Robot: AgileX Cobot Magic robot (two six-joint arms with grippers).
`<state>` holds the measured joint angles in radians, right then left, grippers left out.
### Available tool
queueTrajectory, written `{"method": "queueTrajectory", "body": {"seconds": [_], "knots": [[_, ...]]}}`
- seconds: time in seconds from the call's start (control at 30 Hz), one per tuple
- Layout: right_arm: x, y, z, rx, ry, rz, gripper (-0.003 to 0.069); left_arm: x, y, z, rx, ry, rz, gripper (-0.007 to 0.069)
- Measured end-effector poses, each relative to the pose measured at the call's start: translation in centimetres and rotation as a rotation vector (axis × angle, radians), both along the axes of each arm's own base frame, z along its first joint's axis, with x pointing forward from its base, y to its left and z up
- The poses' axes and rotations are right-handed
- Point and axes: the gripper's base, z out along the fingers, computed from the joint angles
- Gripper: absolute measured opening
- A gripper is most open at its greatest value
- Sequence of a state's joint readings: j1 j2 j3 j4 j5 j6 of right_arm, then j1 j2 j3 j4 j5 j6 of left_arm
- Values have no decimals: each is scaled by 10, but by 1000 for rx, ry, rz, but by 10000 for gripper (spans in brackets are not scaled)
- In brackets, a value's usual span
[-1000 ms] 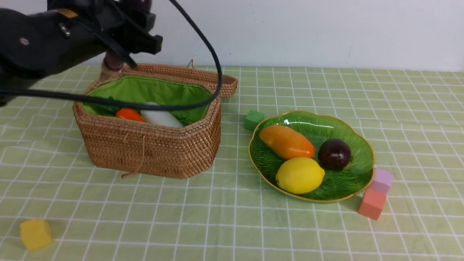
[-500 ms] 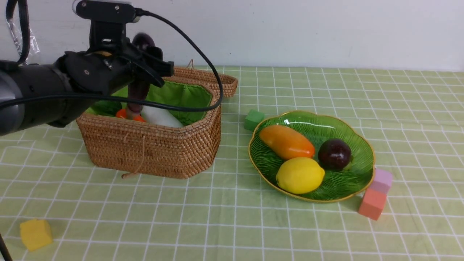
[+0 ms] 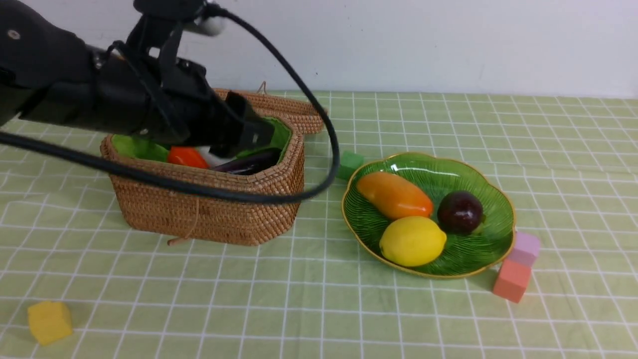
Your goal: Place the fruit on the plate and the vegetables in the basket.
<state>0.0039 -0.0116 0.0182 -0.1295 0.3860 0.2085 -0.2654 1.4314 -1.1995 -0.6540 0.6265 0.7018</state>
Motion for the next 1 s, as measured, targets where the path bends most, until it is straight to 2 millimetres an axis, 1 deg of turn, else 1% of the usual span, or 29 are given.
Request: {"method": "queueTrajectory", "body": {"seconds": [0.03,0.07,0.17,0.2,0.23,0.3,0.4,0.43,0.5,0.57,0.63,0.67,0.77,0.8,0.87,1.0], "knots": [[0,0,0,0,0,0,242,-5,1,-1,29,36,-29,274],[0,0,0,0,0,0,242,-12,3,-3,67,87,-37,193],[0,0,0,0,0,0,242,-21,8,-7,82,219,6,39],[0,0,0,0,0,0,242,-26,9,-8,91,273,17,0],[0,0,0,0,0,0,242,-34,11,-8,104,333,17,-13],[0,0,0,0,0,0,242,-47,13,-5,123,413,-2,-13],[0,0,0,0,0,0,242,-70,17,6,120,478,-32,-13],[0,0,0,0,0,0,242,-77,17,12,95,487,-32,-13],[0,0,0,0,0,0,242,-95,15,28,-12,492,-24,-13],[0,0,0,0,0,0,242,-110,13,39,-109,495,-35,-13],[0,0,0,0,0,0,242,-122,12,44,-168,491,-59,-13],[0,0,0,0,0,0,242,-133,12,48,-205,484,-79,-13],[0,0,0,0,0,0,242,-151,14,52,-246,457,-118,-13],[0,0,0,0,0,0,242,-161,14,55,-271,434,-142,-13],[0,0,0,0,0,0,242,-174,16,59,-290,393,-173,-13],[0,0,0,0,0,0,242,-190,20,66,-305,338,-195,-13]]}}
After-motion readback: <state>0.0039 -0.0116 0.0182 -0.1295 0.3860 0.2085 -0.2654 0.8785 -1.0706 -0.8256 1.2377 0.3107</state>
